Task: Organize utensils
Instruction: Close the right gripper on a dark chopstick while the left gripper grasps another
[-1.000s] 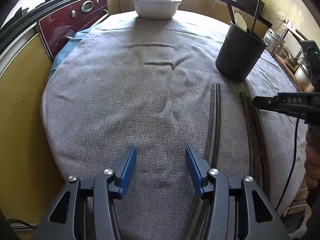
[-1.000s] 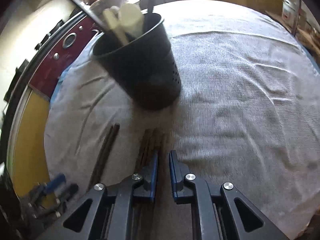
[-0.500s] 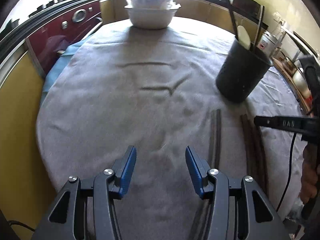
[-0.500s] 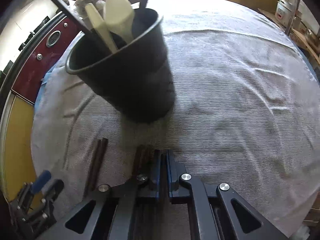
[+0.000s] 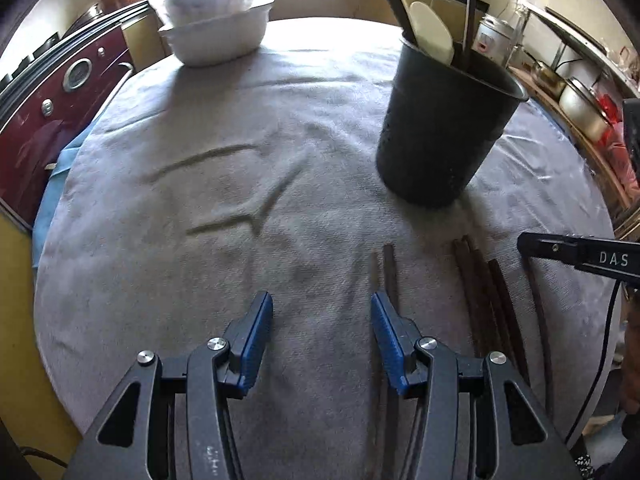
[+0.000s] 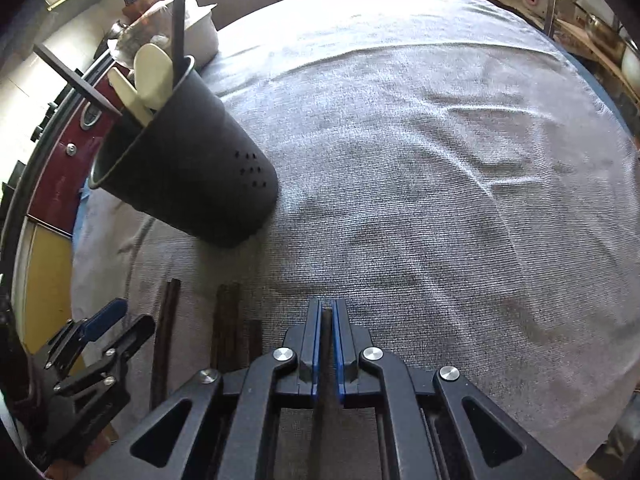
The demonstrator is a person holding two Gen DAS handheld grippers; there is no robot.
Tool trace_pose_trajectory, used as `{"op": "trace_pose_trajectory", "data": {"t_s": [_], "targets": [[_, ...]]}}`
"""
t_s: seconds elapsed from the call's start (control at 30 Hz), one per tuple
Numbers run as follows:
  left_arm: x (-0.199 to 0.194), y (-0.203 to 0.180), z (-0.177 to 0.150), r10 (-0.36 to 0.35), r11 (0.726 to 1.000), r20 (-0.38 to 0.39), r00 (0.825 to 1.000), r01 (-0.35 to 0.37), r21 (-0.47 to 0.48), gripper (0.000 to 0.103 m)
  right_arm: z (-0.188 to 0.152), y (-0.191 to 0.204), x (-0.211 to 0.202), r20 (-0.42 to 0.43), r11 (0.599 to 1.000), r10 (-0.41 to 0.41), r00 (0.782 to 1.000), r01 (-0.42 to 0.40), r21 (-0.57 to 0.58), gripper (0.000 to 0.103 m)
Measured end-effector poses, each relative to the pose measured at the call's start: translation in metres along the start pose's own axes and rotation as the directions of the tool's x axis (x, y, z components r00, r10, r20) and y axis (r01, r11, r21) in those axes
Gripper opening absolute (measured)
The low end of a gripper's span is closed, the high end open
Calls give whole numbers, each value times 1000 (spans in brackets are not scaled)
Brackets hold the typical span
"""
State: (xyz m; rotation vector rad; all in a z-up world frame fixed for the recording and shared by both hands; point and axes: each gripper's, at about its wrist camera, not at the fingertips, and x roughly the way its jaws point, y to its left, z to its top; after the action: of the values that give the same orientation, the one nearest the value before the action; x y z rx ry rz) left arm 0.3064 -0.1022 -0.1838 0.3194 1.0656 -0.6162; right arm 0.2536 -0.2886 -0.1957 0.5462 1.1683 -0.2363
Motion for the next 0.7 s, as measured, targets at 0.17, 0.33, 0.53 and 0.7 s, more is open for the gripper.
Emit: {"op": "trace_pose_trajectory", "data": {"t_s": [0.17, 0.33, 0.53, 0.7], "targets": [[12, -12, 11, 26, 998, -25, 999, -24, 58, 53, 0, -8, 0, -3, 999, 44, 999, -44, 11, 8], [13, -12, 15, 20, 997, -42, 999, -17, 74, 54, -1, -14, -4, -34, 997, 77, 996, -76, 25, 8], [14, -14, 20, 9, 996, -63, 998, -4, 87, 43, -5, -15, -4, -53, 997, 71, 996, -70, 18, 9], [16, -22, 26, -13, 995, -67, 998, 19, 93, 12, -7, -13, -7, -95, 998, 56, 994, -54, 21, 17]]}}
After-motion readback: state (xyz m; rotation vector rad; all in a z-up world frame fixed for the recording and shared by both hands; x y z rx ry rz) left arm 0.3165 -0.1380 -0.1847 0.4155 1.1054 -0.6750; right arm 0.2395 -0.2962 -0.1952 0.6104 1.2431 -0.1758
